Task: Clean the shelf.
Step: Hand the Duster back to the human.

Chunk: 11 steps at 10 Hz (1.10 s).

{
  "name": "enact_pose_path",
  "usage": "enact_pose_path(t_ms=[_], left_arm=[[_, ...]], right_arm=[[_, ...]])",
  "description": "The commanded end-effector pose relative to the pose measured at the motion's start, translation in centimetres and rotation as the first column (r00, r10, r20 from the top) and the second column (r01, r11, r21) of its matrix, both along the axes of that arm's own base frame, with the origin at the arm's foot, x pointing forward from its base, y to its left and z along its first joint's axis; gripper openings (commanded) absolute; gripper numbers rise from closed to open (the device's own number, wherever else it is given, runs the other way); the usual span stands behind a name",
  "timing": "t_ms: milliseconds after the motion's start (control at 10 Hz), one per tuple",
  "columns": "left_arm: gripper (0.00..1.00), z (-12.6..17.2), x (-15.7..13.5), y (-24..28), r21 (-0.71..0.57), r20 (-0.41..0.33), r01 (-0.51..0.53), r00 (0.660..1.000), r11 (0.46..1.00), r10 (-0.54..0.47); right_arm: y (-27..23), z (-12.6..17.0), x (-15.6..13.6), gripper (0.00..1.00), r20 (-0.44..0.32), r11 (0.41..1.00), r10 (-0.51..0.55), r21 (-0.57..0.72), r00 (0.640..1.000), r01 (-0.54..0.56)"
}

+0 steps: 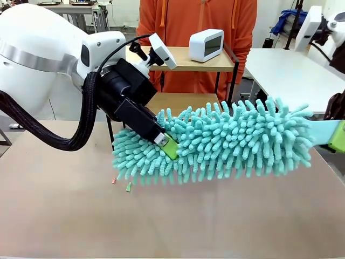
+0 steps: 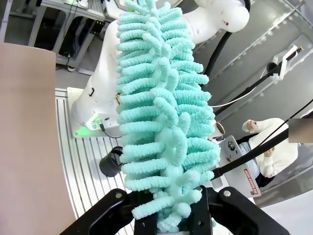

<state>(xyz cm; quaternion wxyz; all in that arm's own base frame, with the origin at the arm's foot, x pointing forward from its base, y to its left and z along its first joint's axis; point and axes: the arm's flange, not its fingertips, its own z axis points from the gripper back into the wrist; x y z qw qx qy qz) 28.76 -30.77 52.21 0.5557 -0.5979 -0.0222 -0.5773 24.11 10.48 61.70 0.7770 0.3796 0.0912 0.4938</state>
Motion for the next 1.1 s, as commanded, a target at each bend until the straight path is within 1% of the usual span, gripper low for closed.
enact_pose_path(t_ms=[0, 100, 200, 300, 400, 500, 600, 700, 800, 900, 1000], left_arm=[[0.0, 0.1, -0.3, 0.1, -0.028, 0.01, 0.033, 0.999, 0.999, -0.033], [0.0, 0.1, -0.3, 0.2, -0.024, 0.021, 0.043, 0.999, 0.999, -0.043], [0.0, 0.2, -0.3, 0.3, -0.014, 0.031, 0.066, 0.997, 0.998, -0.065], [0.0, -0.1, -0.3, 0.3, 0.019, 0.032, 0.075, 0.997, 0.997, -0.075], [0.0, -0.6, -0.4, 0.4, 0.056, 0.037, 0.072, 0.997, 0.996, -0.074], [0.0, -0.9, -0.5, 0.5, 0.064, 0.025, 0.079, 0.996, 0.995, -0.08], [0.0, -1.1, -0.4, 0.9, 0.055, 0.01, 0.083, 0.996, 0.995, -0.083], [0.0, -1.2, -0.2, 1.3, 0.033, -0.008, 0.081, 0.997, 0.996, -0.08], [0.0, -1.3, 0.0, 1.9, 0.025, -0.016, 0.059, 0.998, 0.998, -0.059], [0.0, -1.2, 0.2, 2.5, 0.008, -0.029, 0.044, 0.999, 0.999, -0.044], [0.0, -1.2, 0.6, 3.3, -0.001, -0.033, 0.021, 0.999, 1.0, -0.021]], right_arm=[[-0.5, -0.4, 0.2, 1.0, -0.017, 0.997, -0.052, 0.047, 0.999, 0.053], [-1.0, -0.5, 0.6, 0.75, -0.03, 0.992, -0.099, 0.077, 0.995, 0.101], [-1.8, -0.6, 1.7, 1.0, -0.063, 0.966, -0.203, 0.148, 0.977, 0.21], [-2.7, -0.8, 2.8, 1.0, -0.142, 0.91, -0.32, 0.23, 0.937, 0.346], [-3.7, -1.2, 3.6, 1.0, -0.212, 0.831, -0.433, 0.281, 0.876, 0.479], [-4.9, -1.7, 4.4, 1.0, -0.274, 0.75, -0.518, 0.311, 0.81, 0.584], [-6.3, -2.9, 5.4, 1.0, -0.308, 0.632, -0.647, 0.295, 0.698, 0.716], [-7.7, -4.9, 6.4, 1.0, -0.313, 0.525, -0.754, 0.242, 0.577, 0.816], [-9.1, -8.0, 7.4, 1.0, -0.362, 0.442, -0.799, 0.184, 0.479, 0.878], [-10.3, -11.8, 8.0, 1.0, -0.421, 0.381, -0.818, 0.115, 0.393, 0.917], [-11.5, -16.1, 8.0, 1.0, -0.463, 0.323, -0.833, 0.037, 0.303, 0.946]])
